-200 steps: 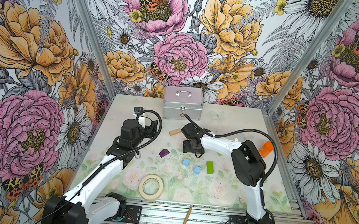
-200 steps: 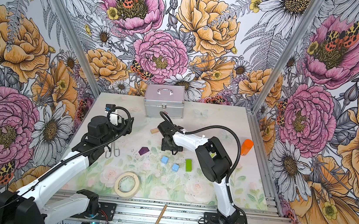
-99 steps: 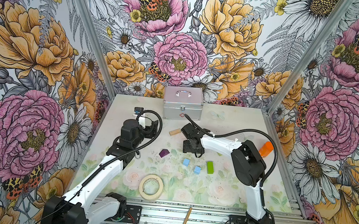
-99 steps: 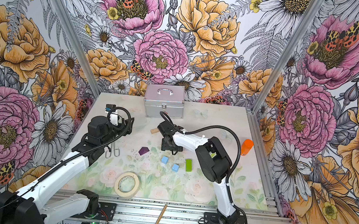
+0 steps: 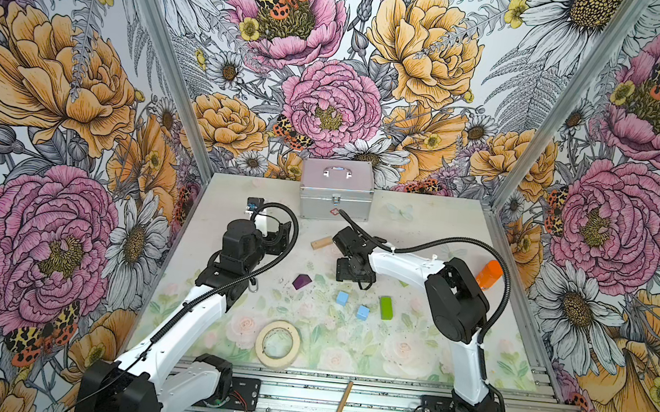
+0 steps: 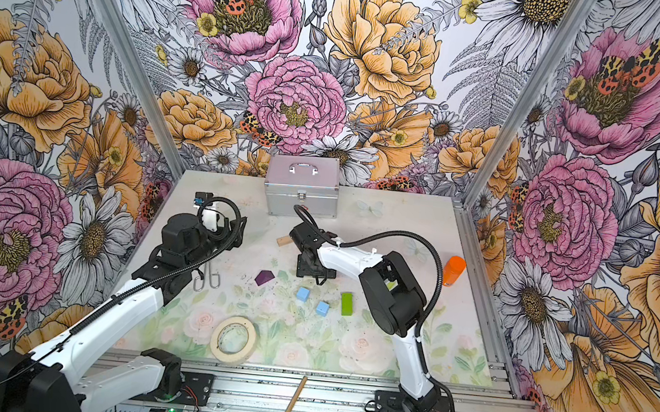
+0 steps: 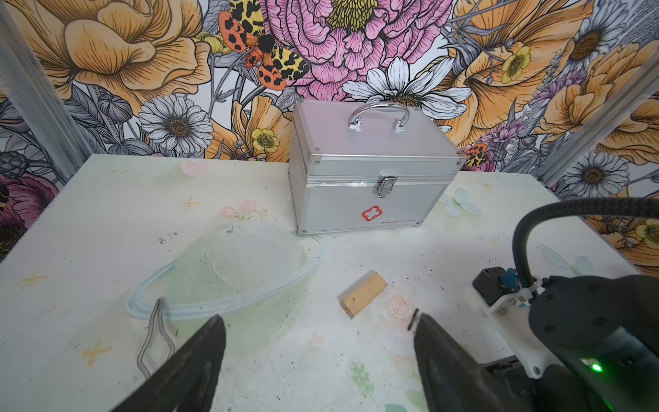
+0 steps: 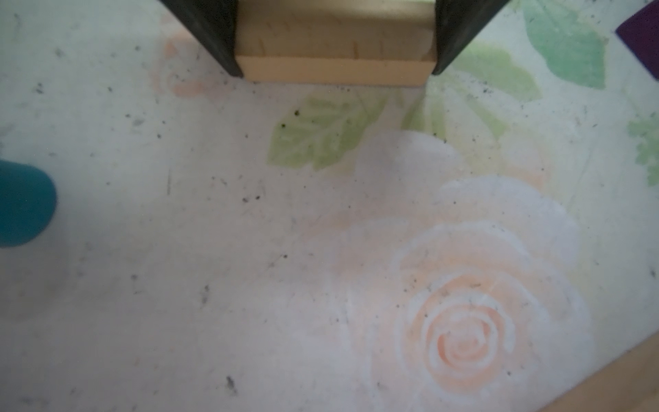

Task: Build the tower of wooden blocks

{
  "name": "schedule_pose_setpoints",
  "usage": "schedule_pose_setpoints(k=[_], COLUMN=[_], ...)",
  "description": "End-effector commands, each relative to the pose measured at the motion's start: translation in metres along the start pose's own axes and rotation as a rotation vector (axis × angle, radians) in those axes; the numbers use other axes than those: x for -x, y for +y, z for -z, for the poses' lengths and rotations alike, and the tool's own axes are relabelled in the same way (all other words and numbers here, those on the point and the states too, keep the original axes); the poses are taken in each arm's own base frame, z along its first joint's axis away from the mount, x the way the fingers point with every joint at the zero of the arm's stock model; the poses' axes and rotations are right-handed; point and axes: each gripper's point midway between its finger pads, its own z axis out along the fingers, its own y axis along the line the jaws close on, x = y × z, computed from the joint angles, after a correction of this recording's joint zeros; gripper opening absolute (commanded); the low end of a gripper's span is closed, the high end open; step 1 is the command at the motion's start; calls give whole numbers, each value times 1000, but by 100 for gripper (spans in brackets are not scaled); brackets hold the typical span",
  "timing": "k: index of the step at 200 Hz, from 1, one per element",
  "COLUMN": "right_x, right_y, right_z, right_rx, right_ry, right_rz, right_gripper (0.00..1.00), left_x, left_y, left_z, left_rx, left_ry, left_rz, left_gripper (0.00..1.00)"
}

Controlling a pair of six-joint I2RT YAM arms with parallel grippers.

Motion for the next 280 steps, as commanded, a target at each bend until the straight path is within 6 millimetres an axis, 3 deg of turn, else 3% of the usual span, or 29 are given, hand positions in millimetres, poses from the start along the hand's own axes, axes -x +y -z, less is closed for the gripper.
schedule_pose_setpoints(k=[1,76,151,182,206,236,280], right_x=[1,12,51,68,79,92,101], right_y=[-1,2,16,41,63,74,81], right_z=[4,16,70,84,86,78,59], right_rx=[-8,0,54,137,188,210,286], right_ry=[3,-37,-168,-189,-184,-168,-125], right_rz=[3,11,53,196,357,503,570], right_gripper=[83,91,94,95,96,97,98], left_x=[17,17,18,18,19,22,24], left_y=[-4,-4,-4,-4,0,3,10], left_z=[6,6,7,7,9,13,17], left_rx=[0,0,4,5,23,43,75], left_ry=[-38,-37,-36,-39,-48,-65,-86], left_rz=[0,-1,-6,-6,-5,-3,-7], left_gripper=[84,84,85,85,85,85,84])
